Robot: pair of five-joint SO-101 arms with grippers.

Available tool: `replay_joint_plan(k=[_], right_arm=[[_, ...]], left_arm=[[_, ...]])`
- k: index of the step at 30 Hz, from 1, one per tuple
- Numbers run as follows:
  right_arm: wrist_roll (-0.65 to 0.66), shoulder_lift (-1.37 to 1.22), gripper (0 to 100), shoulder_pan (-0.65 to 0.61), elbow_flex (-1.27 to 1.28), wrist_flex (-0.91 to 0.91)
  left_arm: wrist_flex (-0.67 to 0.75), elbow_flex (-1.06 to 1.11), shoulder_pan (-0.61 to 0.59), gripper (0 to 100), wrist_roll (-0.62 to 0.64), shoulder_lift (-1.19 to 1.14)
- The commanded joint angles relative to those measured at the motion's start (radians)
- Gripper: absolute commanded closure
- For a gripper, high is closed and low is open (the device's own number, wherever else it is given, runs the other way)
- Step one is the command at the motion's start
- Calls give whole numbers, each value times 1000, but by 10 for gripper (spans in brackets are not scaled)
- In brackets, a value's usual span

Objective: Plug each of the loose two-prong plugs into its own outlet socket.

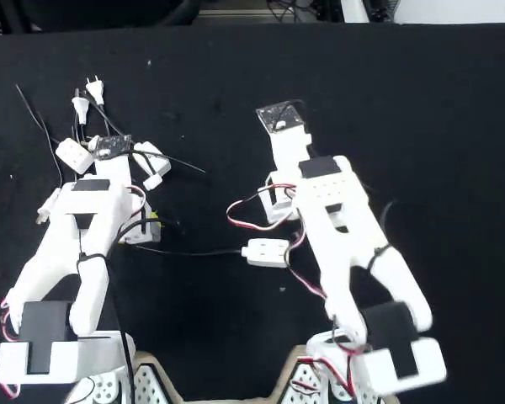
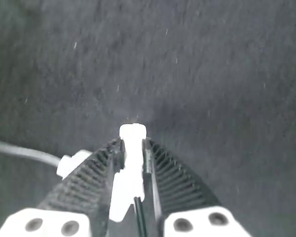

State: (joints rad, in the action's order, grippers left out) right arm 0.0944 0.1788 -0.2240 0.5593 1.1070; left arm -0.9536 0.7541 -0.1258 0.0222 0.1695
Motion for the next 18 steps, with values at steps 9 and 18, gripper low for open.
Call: replay_joint_plan(k=[9, 18], right_arm=[[253, 295, 988, -60, 42, 334], [307, 295, 988, -189, 202, 344]], left_arm=[[112, 2, -5, 766, 0, 18], [114, 4, 1, 766, 52, 11]])
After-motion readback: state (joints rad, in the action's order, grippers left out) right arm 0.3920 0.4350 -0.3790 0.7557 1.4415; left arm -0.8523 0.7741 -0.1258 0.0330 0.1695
